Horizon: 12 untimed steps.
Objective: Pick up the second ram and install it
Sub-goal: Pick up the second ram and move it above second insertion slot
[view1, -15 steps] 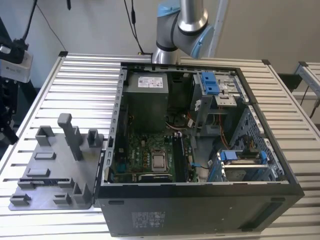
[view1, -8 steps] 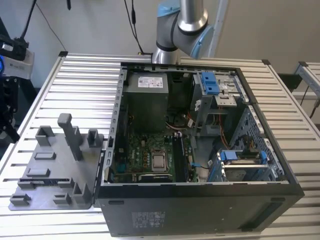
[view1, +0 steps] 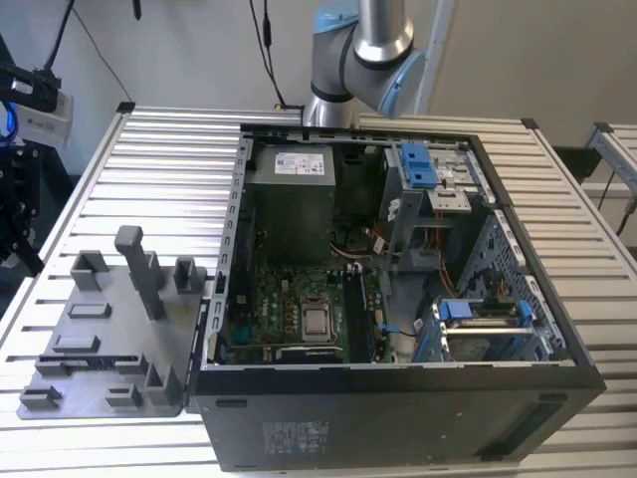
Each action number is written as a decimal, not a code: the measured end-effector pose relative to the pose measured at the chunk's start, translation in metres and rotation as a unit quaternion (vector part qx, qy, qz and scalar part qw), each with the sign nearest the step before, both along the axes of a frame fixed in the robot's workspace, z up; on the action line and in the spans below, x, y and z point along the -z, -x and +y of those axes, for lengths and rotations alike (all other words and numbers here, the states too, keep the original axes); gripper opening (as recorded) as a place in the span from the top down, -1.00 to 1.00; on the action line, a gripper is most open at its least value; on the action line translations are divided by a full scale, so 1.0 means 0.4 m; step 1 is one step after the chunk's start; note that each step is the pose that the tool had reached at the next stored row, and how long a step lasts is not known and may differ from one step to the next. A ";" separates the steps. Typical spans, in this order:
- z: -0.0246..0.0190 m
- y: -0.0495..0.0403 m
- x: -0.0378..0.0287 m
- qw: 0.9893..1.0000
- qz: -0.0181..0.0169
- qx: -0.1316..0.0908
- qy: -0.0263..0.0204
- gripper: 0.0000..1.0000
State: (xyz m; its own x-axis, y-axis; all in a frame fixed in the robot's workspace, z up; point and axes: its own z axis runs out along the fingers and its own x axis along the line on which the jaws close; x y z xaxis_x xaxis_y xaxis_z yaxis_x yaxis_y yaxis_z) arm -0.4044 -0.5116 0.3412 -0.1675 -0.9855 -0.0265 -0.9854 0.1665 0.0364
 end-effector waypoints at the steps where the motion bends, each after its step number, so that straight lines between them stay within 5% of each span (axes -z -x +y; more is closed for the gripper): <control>1: 0.000 0.000 0.000 1.000 0.000 0.000 0.000 0.79; 6: 0.000 -0.001 0.000 1.000 0.000 0.000 0.000 0.76; 11: 0.000 -0.001 0.000 1.000 0.000 0.000 0.000 0.40; 12: 0.000 -0.002 0.000 1.000 0.000 0.000 0.000 0.17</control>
State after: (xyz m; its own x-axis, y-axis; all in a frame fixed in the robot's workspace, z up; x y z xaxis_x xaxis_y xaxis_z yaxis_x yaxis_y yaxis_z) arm -0.4038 -0.5116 0.3412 -0.1676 -0.9855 -0.0266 -0.9854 0.1666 0.0364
